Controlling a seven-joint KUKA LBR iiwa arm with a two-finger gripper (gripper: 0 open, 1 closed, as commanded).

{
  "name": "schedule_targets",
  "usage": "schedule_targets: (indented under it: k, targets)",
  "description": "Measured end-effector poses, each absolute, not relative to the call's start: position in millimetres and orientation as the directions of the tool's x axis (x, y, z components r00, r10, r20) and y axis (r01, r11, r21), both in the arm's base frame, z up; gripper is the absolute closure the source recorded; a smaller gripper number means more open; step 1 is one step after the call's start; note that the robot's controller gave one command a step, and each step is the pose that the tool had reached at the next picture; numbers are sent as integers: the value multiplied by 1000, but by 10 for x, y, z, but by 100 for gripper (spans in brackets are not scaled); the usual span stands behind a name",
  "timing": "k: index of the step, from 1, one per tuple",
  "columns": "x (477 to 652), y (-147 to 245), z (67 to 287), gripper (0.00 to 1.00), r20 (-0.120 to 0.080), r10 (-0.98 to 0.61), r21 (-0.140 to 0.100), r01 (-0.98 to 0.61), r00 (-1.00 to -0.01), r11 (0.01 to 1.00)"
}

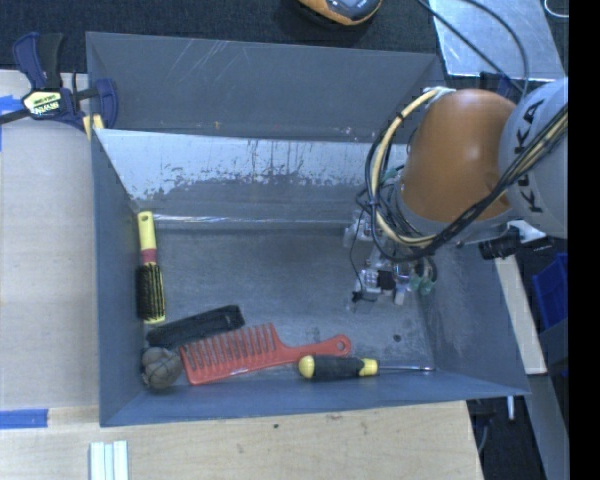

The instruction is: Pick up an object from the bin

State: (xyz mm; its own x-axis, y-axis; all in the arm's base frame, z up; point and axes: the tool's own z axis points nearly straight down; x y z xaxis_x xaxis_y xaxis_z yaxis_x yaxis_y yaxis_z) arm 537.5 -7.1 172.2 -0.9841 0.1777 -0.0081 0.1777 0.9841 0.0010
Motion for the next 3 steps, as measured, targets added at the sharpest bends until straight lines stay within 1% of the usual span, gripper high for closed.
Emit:
schedule_targets:
  k: [1, 2, 3]
  targets:
    - [5918, -225, 706, 0, -5, 88, 0, 88, -996, 996]
    - [5495, -583, 821, 0, -10, 85, -1, 85, -996, 996]
    - [5586, -880, 764, 0, -10, 40, -2, 40, -999, 999]
